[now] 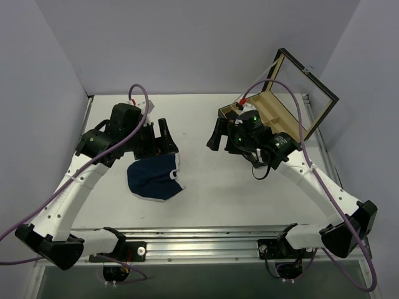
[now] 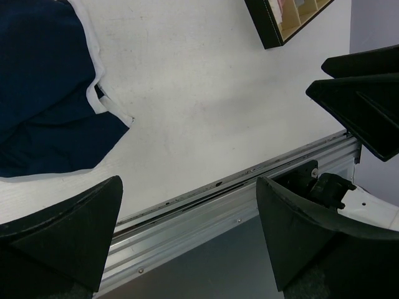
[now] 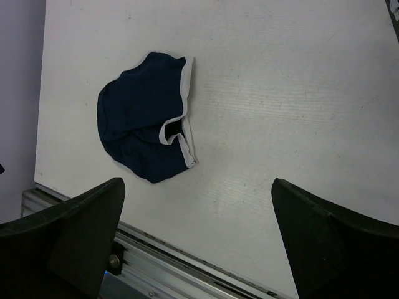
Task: Roll the underwear
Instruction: Flatten the underwear
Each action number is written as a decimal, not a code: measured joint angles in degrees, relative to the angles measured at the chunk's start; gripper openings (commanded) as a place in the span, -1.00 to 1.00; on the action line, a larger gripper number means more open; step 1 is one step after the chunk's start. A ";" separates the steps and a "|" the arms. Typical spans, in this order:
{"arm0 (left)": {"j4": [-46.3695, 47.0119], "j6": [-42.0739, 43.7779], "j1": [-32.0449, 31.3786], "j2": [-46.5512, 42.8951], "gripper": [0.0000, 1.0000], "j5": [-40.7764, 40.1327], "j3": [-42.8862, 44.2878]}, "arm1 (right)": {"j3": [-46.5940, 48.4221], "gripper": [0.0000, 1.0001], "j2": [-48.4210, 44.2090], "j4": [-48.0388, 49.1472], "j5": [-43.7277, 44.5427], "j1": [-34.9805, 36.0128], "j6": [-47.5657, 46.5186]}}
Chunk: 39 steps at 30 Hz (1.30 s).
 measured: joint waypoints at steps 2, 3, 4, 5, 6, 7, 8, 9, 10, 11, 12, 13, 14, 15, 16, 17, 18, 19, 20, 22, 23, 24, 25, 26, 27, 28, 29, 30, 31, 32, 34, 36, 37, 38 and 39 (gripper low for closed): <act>0.00 -0.04 0.13 0.00 0.93 0.09 0.00 | 0.00 1.00 -0.17 -0.02 0.39 0.00 0.00; 0.00 -0.04 0.24 0.02 0.94 0.15 0.00 | 0.00 1.00 -0.20 -0.07 0.59 0.00 0.00; -0.02 -0.02 0.42 0.09 0.94 0.24 0.00 | 0.02 1.00 -0.20 -0.17 0.76 0.00 -0.02; -0.09 0.02 0.55 0.17 0.95 0.24 0.04 | 0.02 1.00 -0.20 -0.33 0.79 0.00 -0.07; -0.28 0.09 0.76 0.39 0.95 0.22 0.15 | 0.02 1.00 -0.20 -0.46 0.79 0.00 -0.07; -0.74 0.28 0.96 0.81 0.96 0.20 0.52 | 0.02 1.00 -0.20 -0.59 0.79 0.00 -0.07; -1.16 0.50 1.20 1.46 0.96 0.15 1.09 | 0.02 1.00 -0.20 -0.59 0.79 0.00 -0.07; -1.53 0.81 1.36 2.12 0.97 0.02 1.77 | 0.02 1.00 -0.20 -0.57 0.79 0.02 -0.07; -1.84 1.16 1.60 3.08 0.98 -0.20 2.64 | 0.00 1.00 -0.20 -0.55 0.76 0.04 -0.07; -2.16 1.49 1.81 4.04 0.99 -0.42 3.52 | -0.04 1.00 -0.20 -0.42 0.70 0.04 0.00; -2.62 1.90 2.12 5.14 1.00 -0.70 4.50 | -0.15 0.99 -0.20 -0.15 0.59 0.04 0.11; -3.28 2.45 2.47 6.38 1.00 -0.94 5.79 | -0.42 0.99 -0.20 0.33 0.11 0.07 0.20; -3.63 3.08 2.82 7.93 1.00 -1.25 7.26 | -0.96 0.97 -0.20 1.05 -0.39 0.31 0.33; -3.72 3.56 3.45 9.03 1.00 -1.60 8.07 | -1.44 0.94 -0.20 1.46 -0.79 0.44 0.42; -3.91 4.24 4.04 10.43 1.00 -1.92 9.09 | -2.45 0.88 -0.20 2.49 -1.31 0.70 0.63; -3.91 4.72 4.68 11.87 1.00 -2.19 9.84 | -3.54 0.83 -0.20 3.41 -1.92 1.05 0.81; -3.98 5.33 5.42 13.49 0.89 -2.25 10.71 | -4.83 0.78 -0.20 4.50 -2.54 1.49 1.03; -3.96 5.79 6.05 15.21 0.86 -2.34 11.50 | -6.19 0.59 -0.20 5.51 -3.28 1.97 1.22; -3.91 6.19 6.56 16.81 0.83 -2.54 12.11 | -7.67 0.45 -0.20 6.64 -3.96 2.40 1.27; -4.07 7.13 7.69 21.00 0.74 -2.75 13.94 | -9.99 0.25 0.04 8.46 -5.16 3.37 1.53; -4.42 7.39 8.11 23.56 0.72 -2.95 15.23 | -10.62 0.24 0.50 9.18 -5.53 3.87 1.62; -4.81 7.63 8.44 26.29 0.70 -3.19 16.94 | -11.02 0.23 1.03 10.10 -5.90 4.28 1.73; -4.87 7.85 8.72 29.05 0.69 -3.41 18.64 | -11.32 0.19 1.92 11.26 -6.34 4.87 1.75; -5.55 8.02 8.85 32.20 0.66 -3.65 20.76 | -11.43 0.17 3.02 12.46 -6.71 5.51 1.68; -5.81 8.20 8.92 34.58 0.64 -3.76 22.45 | -11.45 0.14 4.31 13.86 -7.15 6.21 1.64; -5.95 8.39 8.94 37.35 0.63 -3.85 24.17 | -11.47 0.09 5.81 15.15 -7.45 7.04 1.60; -6.16 8.44 8.94 40.02 0.59 -3.89 25.66 | -11.47 0.08 7.37 16.33 -7.56 7.98 1.49; -6.82 8.41 8.92 42.60 0.57 -3.89 27.36 | -11.47 0.08 8.96 17.38 -7.52 9.03 1.29; -7.06 8.39 8.92 44.96 0.55 -3.87 28.70 | -11.47 0.08 10.62 18.23 -7.52 10.10 0.98; -7.43 8.35 8.92 47.23 0.53 -3.87 29.88 | -11.45 0.06 11.98 18.88 -7.52 10.88 0.70; -8.50 8.22 8.92 51.01 0.51 -3.76 32.17 | -11.45 0.04 15.39 20.52 -7.74 12.44 0.31; -9.14 7.89 8.92 54.29 0.51 -3.58 33.66 | -11.43 0.03 18.49 21.81 -7.98 13.40 0.13; -9.42 7.63 8.92 55.54 0.50 -3.48 33.99 | -11.43 0.03 19.85 22.47 -8.11 13.53 0.11; -9.73 7.28 8.92 56.63 0.50 -3.37 34.16 | -11.43 0.02 21.03 23.12 -8.17 13.53 0.04; -10.14 6.95 8.92 57.61 0.50 -3.17 34.45 | -11.43 0.01 21.94 23.78 -8.17 13.49 0.02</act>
